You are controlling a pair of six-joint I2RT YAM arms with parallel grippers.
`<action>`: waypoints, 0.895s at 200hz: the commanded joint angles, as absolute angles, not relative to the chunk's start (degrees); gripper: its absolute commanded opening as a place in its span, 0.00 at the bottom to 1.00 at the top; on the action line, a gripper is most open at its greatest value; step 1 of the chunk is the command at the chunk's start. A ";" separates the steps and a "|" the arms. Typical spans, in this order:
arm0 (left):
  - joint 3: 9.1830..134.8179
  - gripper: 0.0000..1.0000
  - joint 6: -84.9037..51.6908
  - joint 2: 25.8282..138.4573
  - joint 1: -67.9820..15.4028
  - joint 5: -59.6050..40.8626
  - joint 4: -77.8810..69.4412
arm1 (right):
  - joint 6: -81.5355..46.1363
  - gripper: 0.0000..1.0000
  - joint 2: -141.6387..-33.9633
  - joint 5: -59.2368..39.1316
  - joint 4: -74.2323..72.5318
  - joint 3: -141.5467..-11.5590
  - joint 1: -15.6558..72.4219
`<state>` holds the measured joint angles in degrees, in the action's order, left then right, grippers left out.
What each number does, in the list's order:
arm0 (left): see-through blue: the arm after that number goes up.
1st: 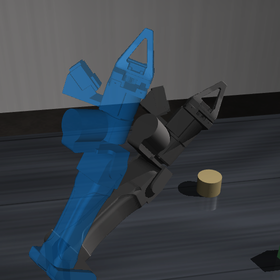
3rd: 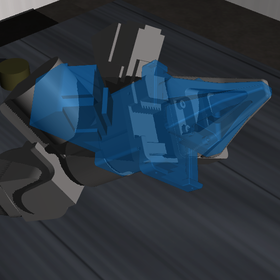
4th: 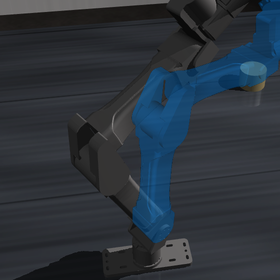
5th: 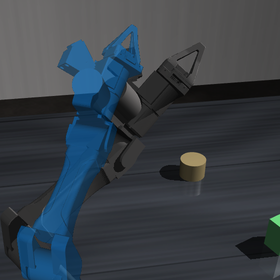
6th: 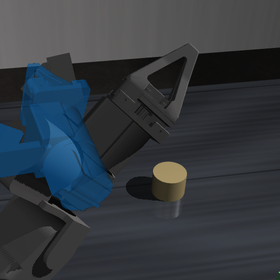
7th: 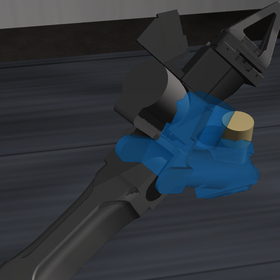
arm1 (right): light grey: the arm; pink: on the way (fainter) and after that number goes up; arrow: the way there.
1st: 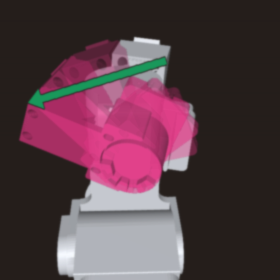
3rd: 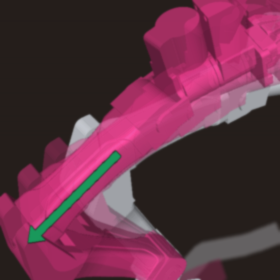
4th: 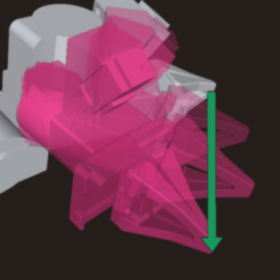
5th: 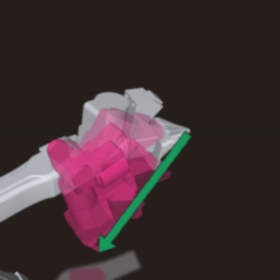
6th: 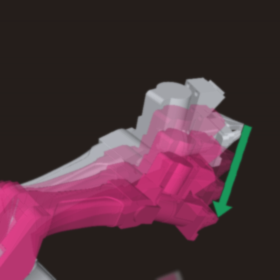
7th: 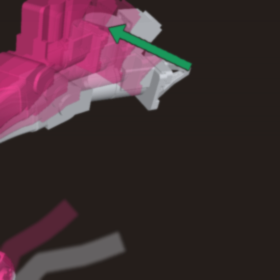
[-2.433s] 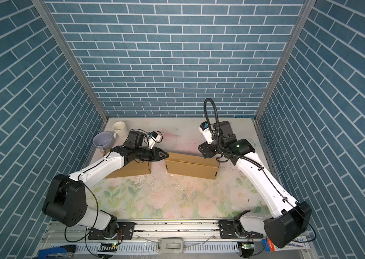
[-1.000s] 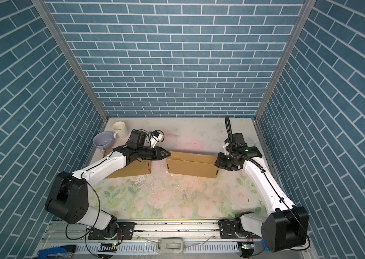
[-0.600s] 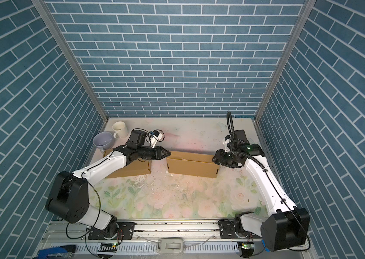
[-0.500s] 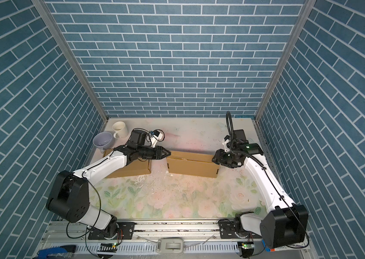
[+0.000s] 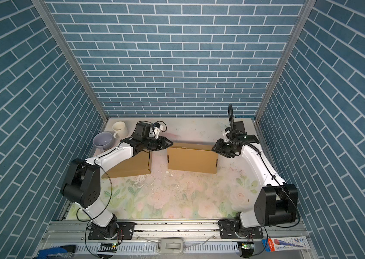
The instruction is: Fold the paper box
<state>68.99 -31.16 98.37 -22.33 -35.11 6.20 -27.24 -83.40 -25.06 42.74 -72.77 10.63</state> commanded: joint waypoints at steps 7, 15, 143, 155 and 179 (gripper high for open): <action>65.86 0.42 -31.61 95.21 -24.27 -38.71 5.74 | -28.57 0.46 -81.60 -35.41 35.12 -73.68 11.87; 62.75 0.43 -31.47 93.10 -24.37 -38.33 4.42 | -28.46 0.46 -80.39 -36.02 34.06 -71.49 11.87; 38.63 0.68 -37.21 73.78 -27.94 -31.67 1.64 | -27.42 0.79 -69.78 -31.60 44.28 -50.63 11.49; 37.79 0.69 -37.91 73.69 -28.60 -31.60 0.81 | -29.53 0.80 -69.33 -34.17 41.62 -49.22 11.47; 36.47 0.70 -38.71 72.70 -29.61 -31.38 0.10 | -32.07 0.80 -68.30 -34.04 40.14 -47.40 11.57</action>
